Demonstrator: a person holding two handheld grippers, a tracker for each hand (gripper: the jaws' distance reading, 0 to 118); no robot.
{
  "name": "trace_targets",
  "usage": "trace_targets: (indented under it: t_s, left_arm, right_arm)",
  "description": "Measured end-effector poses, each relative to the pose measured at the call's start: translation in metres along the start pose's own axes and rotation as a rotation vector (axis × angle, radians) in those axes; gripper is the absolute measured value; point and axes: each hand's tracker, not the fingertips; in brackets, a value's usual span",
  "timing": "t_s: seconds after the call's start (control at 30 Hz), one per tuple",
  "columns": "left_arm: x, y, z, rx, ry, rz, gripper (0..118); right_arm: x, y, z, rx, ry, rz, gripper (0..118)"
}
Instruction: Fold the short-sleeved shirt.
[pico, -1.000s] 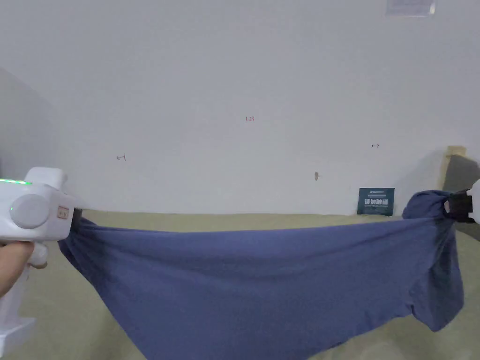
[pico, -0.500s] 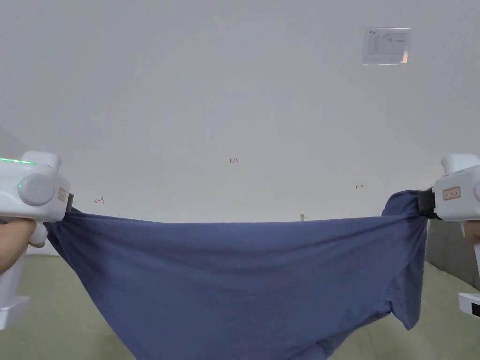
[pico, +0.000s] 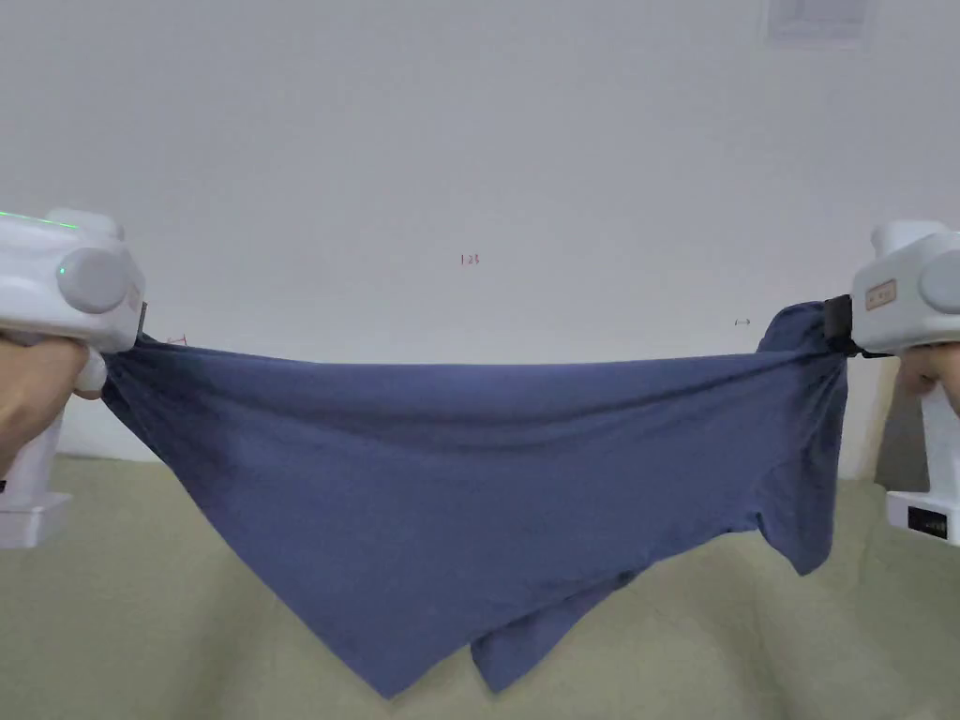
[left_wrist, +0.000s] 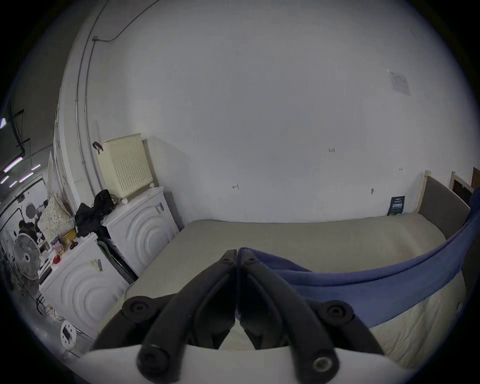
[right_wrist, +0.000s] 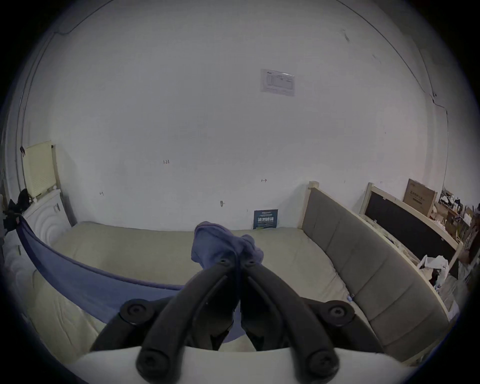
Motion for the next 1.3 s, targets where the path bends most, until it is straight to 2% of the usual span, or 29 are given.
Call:
trace_targets:
  t_s: [0.17, 0.3, 0.37, 0.47, 0.5, 0.6, 0.9, 1.0, 1.13, 1.2, 1.3]
  left_arm:
    - [0.014, -0.031, -0.033, -0.031, -0.005, -0.013, 0]
    - [0.025, -0.088, -0.047, -0.11, -0.043, -0.047, 0]
    - [0.024, -0.121, -0.045, -0.147, -0.104, -0.025, 0]
    - [0.021, -0.173, -0.032, -0.195, -0.128, -0.032, 0]
    - [0.02, -0.19, -0.025, -0.226, -0.137, -0.051, 0]
    - [0.011, -0.231, 0.001, -0.261, -0.165, -0.045, 0]
    - [-0.024, -0.346, 0.097, -0.367, -0.258, 0.018, 0]
    - [-0.031, -0.381, 0.102, -0.406, -0.269, -0.002, 0]
    - [-0.041, -0.409, 0.112, -0.445, -0.281, 0.024, 0]
    - [-0.042, -0.422, 0.11, -0.463, -0.281, 0.039, 0]
    - [-0.039, -0.435, 0.105, -0.487, -0.276, 0.054, 0]
  right_arm:
    - [-0.008, -0.027, -0.033, -0.031, -0.015, 0.005, 4]
    - [-0.003, -0.088, -0.048, -0.123, 0.0, -0.002, 4]
    - [0.0, -0.122, -0.045, -0.179, -0.014, 0.022, 4]
    - [0.011, -0.174, -0.028, -0.255, -0.001, 0.022, 4]
    - [0.016, -0.191, -0.019, -0.245, 0.002, 0.001, 4]
    - [0.027, -0.232, 0.012, -0.29, 0.018, 0.013, 4]
    - [0.059, -0.357, 0.128, -0.394, 0.048, -0.086, 4]
    - [0.063, -0.386, 0.152, -0.421, 0.048, -0.134, 4]
    - [0.068, -0.41, 0.17, -0.439, 0.035, -0.154, 4]
    - [0.072, -0.419, 0.168, -0.462, 0.028, -0.204, 4]
    - [0.064, -0.424, 0.171, -0.466, 0.015, -0.206, 4]
